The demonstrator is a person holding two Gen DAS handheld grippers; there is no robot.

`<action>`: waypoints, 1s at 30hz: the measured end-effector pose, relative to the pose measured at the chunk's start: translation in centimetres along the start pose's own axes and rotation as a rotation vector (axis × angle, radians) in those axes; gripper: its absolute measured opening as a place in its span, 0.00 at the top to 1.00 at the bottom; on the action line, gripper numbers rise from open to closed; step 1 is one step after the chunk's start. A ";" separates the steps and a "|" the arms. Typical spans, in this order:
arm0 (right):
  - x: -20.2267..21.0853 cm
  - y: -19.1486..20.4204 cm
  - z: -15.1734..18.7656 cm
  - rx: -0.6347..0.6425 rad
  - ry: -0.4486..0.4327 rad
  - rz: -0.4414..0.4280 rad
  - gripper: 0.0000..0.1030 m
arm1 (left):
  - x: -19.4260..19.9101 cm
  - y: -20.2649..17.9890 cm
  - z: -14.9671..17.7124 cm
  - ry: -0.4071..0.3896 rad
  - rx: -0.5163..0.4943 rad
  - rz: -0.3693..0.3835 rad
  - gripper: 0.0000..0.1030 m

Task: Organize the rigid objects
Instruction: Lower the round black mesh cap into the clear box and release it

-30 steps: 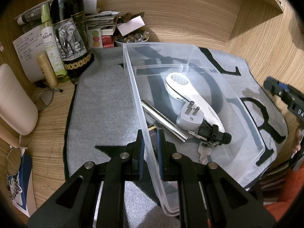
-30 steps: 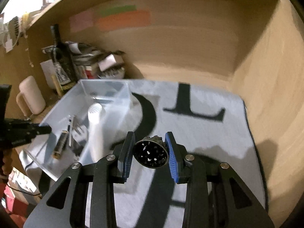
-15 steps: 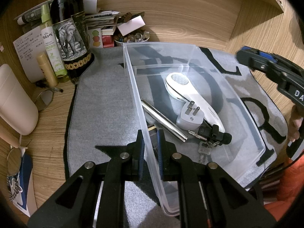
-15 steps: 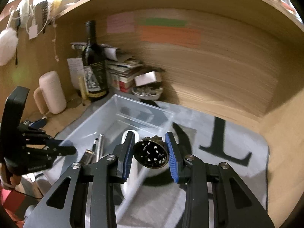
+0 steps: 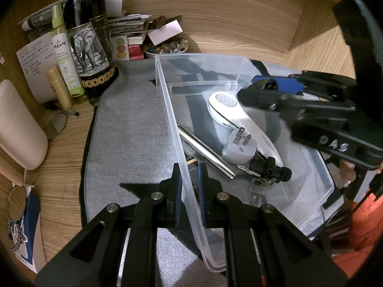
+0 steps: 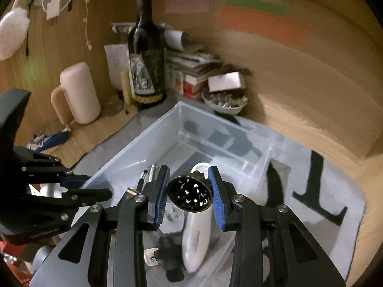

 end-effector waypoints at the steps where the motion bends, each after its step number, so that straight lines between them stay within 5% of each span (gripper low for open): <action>1: -0.3 0.1 0.1 0.002 0.009 -0.008 0.71 | 0.0 0.0 0.0 0.000 0.000 0.000 0.89; 10: -1.9 0.1 0.9 0.015 0.086 0.005 0.70 | 0.0 0.0 0.0 0.000 0.002 0.001 0.90; 20: 0.6 -0.8 1.1 -0.027 0.033 0.018 0.56 | 0.0 -0.1 0.0 0.006 -0.002 -0.003 0.89; 23: 2.0 -1.2 1.4 -0.048 -0.002 0.039 0.41 | 0.2 -0.1 -0.2 -0.002 -0.003 -0.016 0.89; 27: 3.9 -1.6 1.9 -0.074 -0.039 0.056 0.37 | 0.8 -0.1 -0.5 -0.020 -0.010 -0.037 0.89; 30: 5.3 -1.7 2.1 -0.089 -0.068 0.077 0.30 | 1.9 -0.2 -1.0 -0.053 -0.007 -0.049 0.81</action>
Point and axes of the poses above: each gripper's, at about its wrist camera, not at the fingertips, and x roughly against the way its jaws point, y to its left, z to its underside, the point moved 8 cm from there along -x, roughly the way its jaws point, and after that the axes turned 7 degrees about x, right-handed, at the moved point
